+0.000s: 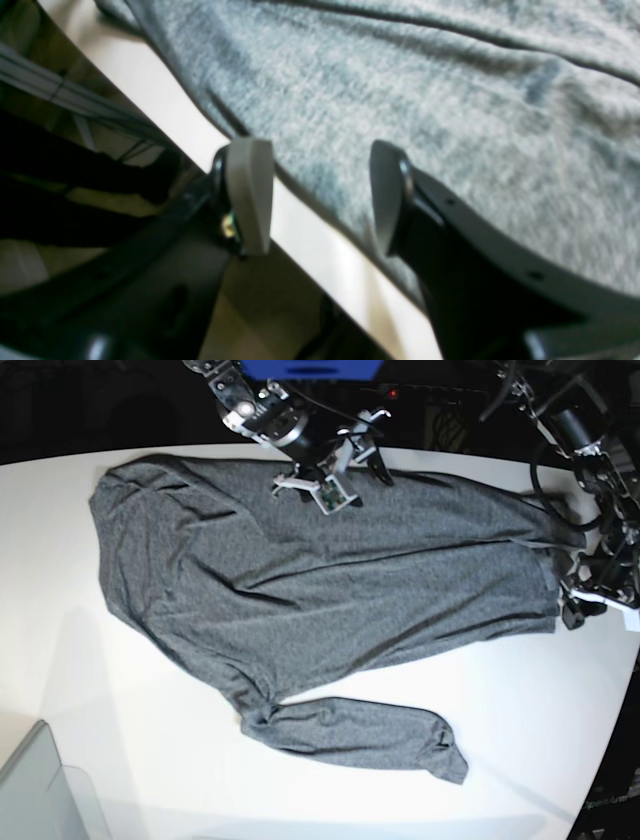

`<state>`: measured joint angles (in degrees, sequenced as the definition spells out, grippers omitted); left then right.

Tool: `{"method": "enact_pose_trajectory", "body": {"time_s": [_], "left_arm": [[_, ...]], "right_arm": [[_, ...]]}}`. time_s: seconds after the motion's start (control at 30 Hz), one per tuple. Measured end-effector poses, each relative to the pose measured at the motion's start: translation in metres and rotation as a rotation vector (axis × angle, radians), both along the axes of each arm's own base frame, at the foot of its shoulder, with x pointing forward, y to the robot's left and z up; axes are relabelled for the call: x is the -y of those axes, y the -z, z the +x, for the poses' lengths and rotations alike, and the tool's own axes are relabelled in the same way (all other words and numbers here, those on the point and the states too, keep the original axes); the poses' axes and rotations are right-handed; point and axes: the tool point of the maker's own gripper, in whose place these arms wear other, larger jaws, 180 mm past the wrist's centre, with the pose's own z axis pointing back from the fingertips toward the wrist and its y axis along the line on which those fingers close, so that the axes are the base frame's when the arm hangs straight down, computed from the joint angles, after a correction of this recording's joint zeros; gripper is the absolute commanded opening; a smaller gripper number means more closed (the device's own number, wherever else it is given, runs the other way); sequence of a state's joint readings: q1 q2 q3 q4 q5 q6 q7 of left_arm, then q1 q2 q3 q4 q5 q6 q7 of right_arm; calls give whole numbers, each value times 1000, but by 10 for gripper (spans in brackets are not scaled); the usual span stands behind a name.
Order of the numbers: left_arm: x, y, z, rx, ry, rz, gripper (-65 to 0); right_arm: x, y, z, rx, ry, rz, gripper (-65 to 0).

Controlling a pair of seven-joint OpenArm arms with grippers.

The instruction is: Layout the t-shirt on the table in an organized manner, then fold the t-shirt properly

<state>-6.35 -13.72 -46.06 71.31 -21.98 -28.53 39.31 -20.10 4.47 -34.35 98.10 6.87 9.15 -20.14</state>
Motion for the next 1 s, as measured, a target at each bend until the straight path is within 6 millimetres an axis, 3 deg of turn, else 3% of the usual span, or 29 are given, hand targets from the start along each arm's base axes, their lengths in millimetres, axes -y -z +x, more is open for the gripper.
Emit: {"method": "enact_pose_trajectory", "body": {"time_s": [0.13,0.3,0.4,0.7,0.83,1.0], "left_arm": [[11,26,10,-99,42,2,-318],[15,24,24,-82,47,-5,-318],[18,32,24,-102,47,-30,-318],[27,48,33,-126,39,-108,-318],[26,49,40,-87,18,-121,-318],[39,51,46,-93,79,-89,-321]], "right_arm": [[-1,-1,7,12,-4,-5,-341],[-8,2,10,19,-24,-3,-341],[-7,8,9,5,-28,-20,-341],[-9,0,14,29,-30,-11,-341],[-33,-21,5,73,-97,41,-341],[-65,-27,-6,95,-207,59,-341]]}}
